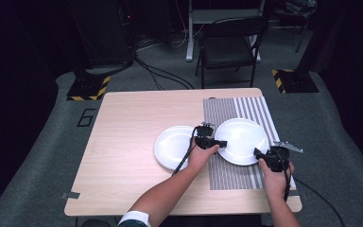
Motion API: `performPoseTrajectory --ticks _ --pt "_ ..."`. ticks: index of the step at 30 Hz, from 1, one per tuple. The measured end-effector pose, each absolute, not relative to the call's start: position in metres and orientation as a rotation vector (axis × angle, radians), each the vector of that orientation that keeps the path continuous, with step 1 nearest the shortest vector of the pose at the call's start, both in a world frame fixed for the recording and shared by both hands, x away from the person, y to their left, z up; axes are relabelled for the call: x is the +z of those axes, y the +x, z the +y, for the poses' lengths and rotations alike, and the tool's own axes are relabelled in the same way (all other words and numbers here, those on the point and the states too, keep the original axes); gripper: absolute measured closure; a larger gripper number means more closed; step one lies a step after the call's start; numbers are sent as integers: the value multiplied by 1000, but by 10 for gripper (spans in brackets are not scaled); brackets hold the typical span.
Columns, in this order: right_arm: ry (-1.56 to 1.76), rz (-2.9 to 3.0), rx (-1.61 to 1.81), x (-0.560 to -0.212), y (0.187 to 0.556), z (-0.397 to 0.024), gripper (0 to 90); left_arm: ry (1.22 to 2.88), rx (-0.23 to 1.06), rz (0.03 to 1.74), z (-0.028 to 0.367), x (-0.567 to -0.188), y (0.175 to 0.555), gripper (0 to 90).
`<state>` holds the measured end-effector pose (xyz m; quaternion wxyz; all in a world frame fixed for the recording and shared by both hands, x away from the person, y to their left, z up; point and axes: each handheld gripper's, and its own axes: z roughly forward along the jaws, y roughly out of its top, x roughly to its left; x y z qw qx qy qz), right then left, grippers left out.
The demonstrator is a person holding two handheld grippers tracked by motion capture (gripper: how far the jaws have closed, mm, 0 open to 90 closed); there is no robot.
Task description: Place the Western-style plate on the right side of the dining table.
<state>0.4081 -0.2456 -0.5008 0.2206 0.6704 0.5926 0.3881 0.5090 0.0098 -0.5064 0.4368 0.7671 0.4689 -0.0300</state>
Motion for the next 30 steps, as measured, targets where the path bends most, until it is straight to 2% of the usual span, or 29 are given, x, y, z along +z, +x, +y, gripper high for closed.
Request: performPoseTrajectory --ticks 30 --pt "1888 1644 1039 -511 414 -248 498 1933 -52 1194 3 -514 513 493"
